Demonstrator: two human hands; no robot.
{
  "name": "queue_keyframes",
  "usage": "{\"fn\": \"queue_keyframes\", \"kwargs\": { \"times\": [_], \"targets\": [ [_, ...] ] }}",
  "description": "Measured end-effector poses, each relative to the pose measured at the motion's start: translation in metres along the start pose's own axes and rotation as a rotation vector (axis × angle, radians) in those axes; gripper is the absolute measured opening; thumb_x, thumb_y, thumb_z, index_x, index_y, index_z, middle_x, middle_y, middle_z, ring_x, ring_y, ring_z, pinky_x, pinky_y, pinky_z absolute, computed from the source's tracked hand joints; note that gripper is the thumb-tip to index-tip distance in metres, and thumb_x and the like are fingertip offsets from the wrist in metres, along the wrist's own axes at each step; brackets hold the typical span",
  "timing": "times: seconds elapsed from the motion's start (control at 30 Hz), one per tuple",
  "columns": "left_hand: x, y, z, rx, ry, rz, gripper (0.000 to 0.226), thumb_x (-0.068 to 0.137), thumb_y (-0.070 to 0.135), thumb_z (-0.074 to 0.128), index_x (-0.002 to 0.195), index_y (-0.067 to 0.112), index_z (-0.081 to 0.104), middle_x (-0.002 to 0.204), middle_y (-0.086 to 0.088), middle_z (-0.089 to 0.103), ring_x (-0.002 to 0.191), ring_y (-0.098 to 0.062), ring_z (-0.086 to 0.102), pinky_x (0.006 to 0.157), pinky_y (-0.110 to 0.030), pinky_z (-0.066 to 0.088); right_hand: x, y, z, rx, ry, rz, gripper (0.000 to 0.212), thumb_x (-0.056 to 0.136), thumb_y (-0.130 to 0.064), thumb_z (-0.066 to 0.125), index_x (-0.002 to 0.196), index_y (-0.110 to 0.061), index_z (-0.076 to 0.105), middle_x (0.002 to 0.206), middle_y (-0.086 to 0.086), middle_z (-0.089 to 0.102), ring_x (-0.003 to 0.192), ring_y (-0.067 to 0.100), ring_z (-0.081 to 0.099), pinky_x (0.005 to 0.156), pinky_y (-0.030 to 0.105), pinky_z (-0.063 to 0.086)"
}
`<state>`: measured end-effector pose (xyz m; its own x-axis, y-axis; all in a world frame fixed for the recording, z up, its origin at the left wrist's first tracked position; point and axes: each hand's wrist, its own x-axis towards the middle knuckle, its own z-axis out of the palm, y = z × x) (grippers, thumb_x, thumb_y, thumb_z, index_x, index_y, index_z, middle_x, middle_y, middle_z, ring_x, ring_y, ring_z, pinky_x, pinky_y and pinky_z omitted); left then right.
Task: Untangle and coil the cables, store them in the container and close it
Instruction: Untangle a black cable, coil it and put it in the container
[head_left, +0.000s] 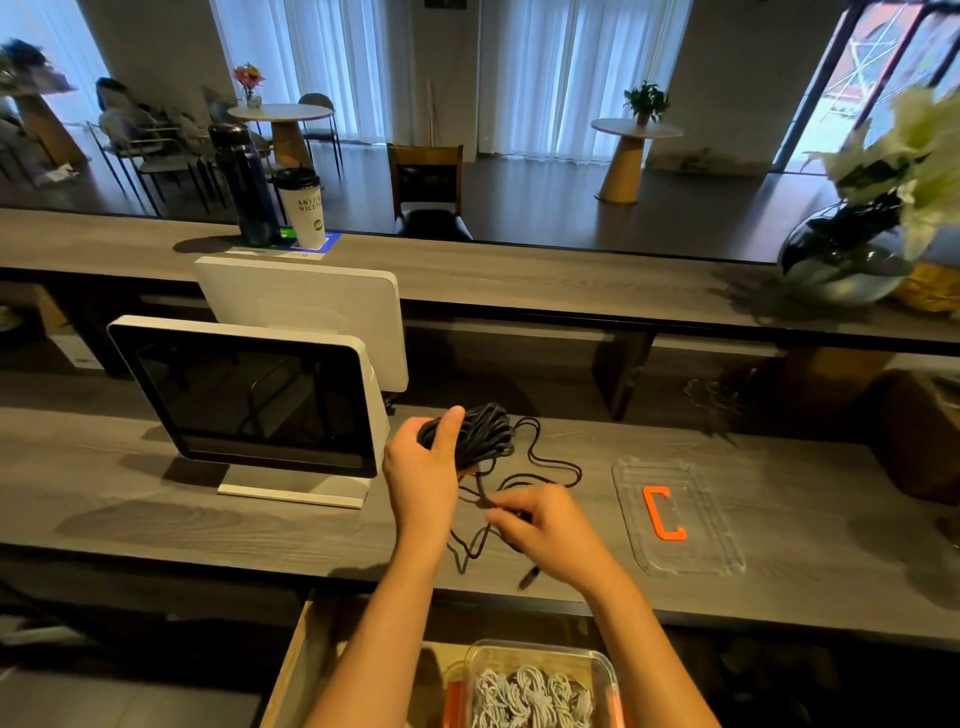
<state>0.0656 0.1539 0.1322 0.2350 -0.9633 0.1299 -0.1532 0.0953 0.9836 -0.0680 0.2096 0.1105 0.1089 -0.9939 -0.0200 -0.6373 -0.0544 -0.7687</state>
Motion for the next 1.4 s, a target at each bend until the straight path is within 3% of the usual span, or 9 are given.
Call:
{"fn": "queue_keyframes", "kwargs": {
  "times": [0.17,0.3,0.37,0.53,0.7,0.9,1.1,1.3,1.4],
  "targets": [
    [0.003,-0.009,-0.001,0.308,0.029,0.098,0.036,0.092,0.045,0.064,0.078,0.012,0.057,0.070,0.000,0.059,0.064,-0.011,0.059,0.051,-0.023,0.049,-0.003,-0.020,-0.004,-0.444,-0.101,-0.241,0.023,0.101,-0.028,0.052,0.118,-0.023,0.066,0.103,-0.004,0.072,0.090,0.011,0.064,0.082,0.036,0.054],
    [0.009,-0.009,-0.004,0.415,-0.043,0.104,0.037,0.093,0.047,0.063,0.079,0.013,0.058,0.070,0.000,0.060,0.063,-0.009,0.058,0.050,-0.018,0.040,-0.006,-0.023,-0.012,-0.584,0.220,-0.421,0.028,0.100,-0.032,0.043,0.107,-0.024,0.069,0.093,-0.007,0.067,0.085,0.013,0.060,0.064,0.030,0.052],
    [0.010,-0.006,-0.001,0.476,-0.127,0.101,0.037,0.093,0.049,0.062,0.082,0.013,0.060,0.072,0.000,0.061,0.067,-0.012,0.060,0.052,-0.021,0.044,-0.005,-0.014,-0.010,-0.535,0.430,-0.493,0.028,0.100,-0.034,0.044,0.102,-0.023,0.070,0.093,-0.008,0.065,0.087,0.010,0.058,0.059,0.025,0.051],
    [0.012,-0.001,-0.001,0.439,-0.319,-0.025,0.037,0.095,0.050,0.058,0.081,0.016,0.062,0.073,-0.002,0.064,0.066,-0.015,0.066,0.060,-0.036,0.061,0.000,0.002,-0.011,-0.289,0.535,-0.462,0.034,0.101,-0.040,0.047,0.109,-0.019,0.072,0.122,-0.001,0.070,0.122,0.006,0.056,0.098,0.023,0.051],
    [0.009,0.004,-0.001,0.492,-0.436,-0.041,0.049,0.102,0.047,0.045,0.064,0.017,0.050,0.062,-0.002,0.050,0.057,-0.015,0.050,0.055,-0.030,0.042,-0.002,0.000,-0.016,-0.235,0.560,-0.411,0.029,0.101,-0.041,0.047,0.102,-0.022,0.068,0.087,-0.008,0.072,0.078,0.006,0.067,0.063,0.027,0.058],
    [0.002,0.010,-0.007,0.487,-0.600,0.112,0.050,0.104,0.043,0.040,0.060,0.020,0.044,0.057,0.003,0.042,0.051,-0.008,0.038,0.054,-0.028,0.032,0.000,0.000,-0.015,-0.044,0.443,-0.225,0.029,0.096,-0.050,0.046,0.096,-0.031,0.067,0.073,-0.012,0.067,0.069,0.006,0.065,0.062,0.024,0.054],
    [0.001,0.015,-0.010,0.302,-0.583,0.068,0.047,0.105,0.039,0.040,0.063,0.020,0.048,0.053,0.007,0.043,0.045,-0.001,0.040,0.050,-0.020,0.034,0.007,-0.001,-0.019,0.390,0.366,-0.094,0.016,0.094,-0.017,0.064,0.086,-0.022,0.078,0.079,-0.001,0.075,0.078,0.017,0.070,0.072,0.031,0.057],
    [-0.001,0.012,-0.008,0.070,-0.518,-0.217,0.044,0.104,0.044,0.041,0.078,0.013,0.057,0.056,0.004,0.050,0.040,-0.005,0.044,0.037,-0.019,0.031,0.008,-0.001,-0.019,0.577,0.328,-0.095,0.026,0.095,-0.001,0.057,0.096,-0.021,0.075,0.090,-0.009,0.077,0.089,0.008,0.072,0.076,0.018,0.054],
    [-0.001,0.006,-0.005,-0.080,-0.514,-0.384,0.045,0.104,0.045,0.041,0.085,0.009,0.058,0.057,0.001,0.053,0.039,-0.010,0.042,0.034,-0.020,0.028,0.009,0.006,-0.015,0.648,0.312,-0.086,0.028,0.099,-0.007,0.052,0.102,-0.022,0.074,0.100,-0.004,0.076,0.098,0.013,0.070,0.080,0.023,0.054]
  ]
}}
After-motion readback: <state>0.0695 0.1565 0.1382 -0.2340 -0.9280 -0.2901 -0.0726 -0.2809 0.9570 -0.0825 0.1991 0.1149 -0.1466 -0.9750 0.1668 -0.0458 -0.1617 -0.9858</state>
